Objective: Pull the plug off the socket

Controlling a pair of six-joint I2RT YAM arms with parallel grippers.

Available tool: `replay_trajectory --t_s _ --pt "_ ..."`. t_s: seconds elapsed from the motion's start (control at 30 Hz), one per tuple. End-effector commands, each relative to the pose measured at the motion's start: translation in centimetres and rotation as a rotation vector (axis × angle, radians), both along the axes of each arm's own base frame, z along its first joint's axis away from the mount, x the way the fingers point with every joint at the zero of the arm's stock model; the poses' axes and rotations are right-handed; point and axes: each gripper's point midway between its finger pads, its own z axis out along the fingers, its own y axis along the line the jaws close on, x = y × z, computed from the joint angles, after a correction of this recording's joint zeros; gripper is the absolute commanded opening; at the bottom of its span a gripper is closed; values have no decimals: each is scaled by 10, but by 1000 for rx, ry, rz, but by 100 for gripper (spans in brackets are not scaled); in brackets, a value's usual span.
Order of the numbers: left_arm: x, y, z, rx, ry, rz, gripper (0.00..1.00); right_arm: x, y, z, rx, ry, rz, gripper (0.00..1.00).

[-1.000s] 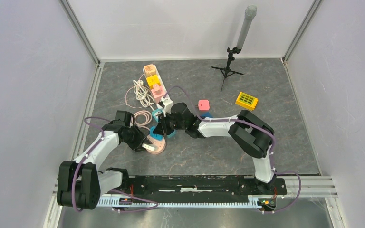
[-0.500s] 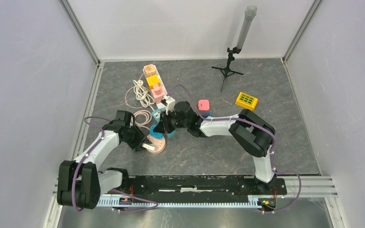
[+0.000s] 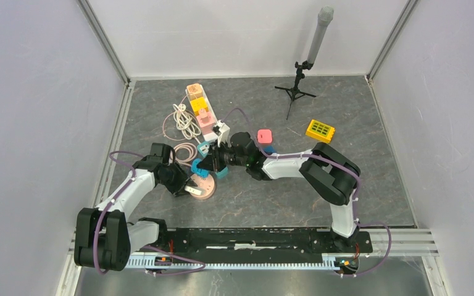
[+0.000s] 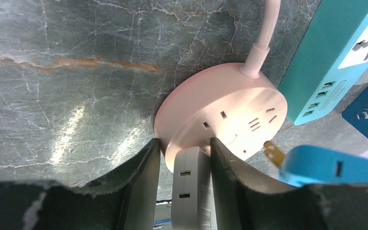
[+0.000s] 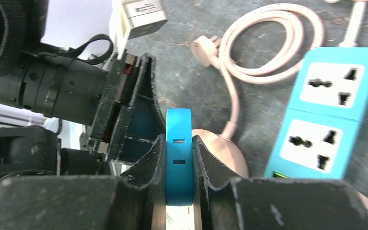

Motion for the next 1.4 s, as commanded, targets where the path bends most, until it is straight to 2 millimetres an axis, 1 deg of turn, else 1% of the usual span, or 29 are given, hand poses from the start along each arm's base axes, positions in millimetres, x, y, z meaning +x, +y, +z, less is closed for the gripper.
replay_trajectory --t_s 0.0,0.07,0.13,0.23,0.27,0.3,0.37,0.47,0.53,0.67,0.7,0.73,0.77,0.83,0.93,1.03,1.07,1.13,1.27,1.37 --pt "-2 22 -8 124 7 17 48 23 -17 40 4 -115 -121 0" --pt "3 20 -1 117 -17 11 50 27 -24 50 -2 -153 -150 0" --pt "11 18 9 106 -55 0 55 31 -32 62 -11 -190 -181 0" --pt "26 15 29 96 -129 -25 66 36 -49 75 -24 -227 -228 0" --pt "31 14 35 95 -151 -32 72 38 -56 79 -26 -232 -241 0" --pt "35 14 40 94 -167 -37 76 40 -63 80 -31 -234 -257 0" --pt "42 11 50 86 -197 -56 80 43 -81 80 -54 -235 -293 0" --pt "50 9 62 84 -240 -85 84 45 -116 73 -109 -229 -364 0" --pt "53 13 68 106 -263 -96 86 47 -146 67 -158 -240 -430 0" --pt "54 23 82 175 -304 -121 91 68 -227 53 -365 -287 -672 0" --pt "54 25 86 187 -316 -126 92 73 -243 52 -394 -288 -716 0" --pt "53 26 89 195 -331 -133 96 76 -257 51 -412 -288 -745 0" --pt "53 27 92 202 -344 -141 100 79 -267 52 -420 -290 -765 0" --pt "52 28 97 213 -369 -154 100 83 -285 51 -440 -285 -798 0" --pt "51 30 101 225 -387 -171 100 86 -309 37 -474 -242 -833 0" --pt "51 30 101 230 -391 -192 100 90 -329 23 -458 -184 -846 0" --pt "51 30 101 232 -391 -196 100 89 -329 17 -436 -165 -815 0" --pt "52 30 99 234 -386 -204 100 90 -325 13 -362 -150 -736 0" --pt "51 29 90 231 -350 -215 100 92 -334 1 -226 -61 -707 0" --pt "49 29 87 227 -341 -214 100 89 -333 -5 -117 -7 -650 0"
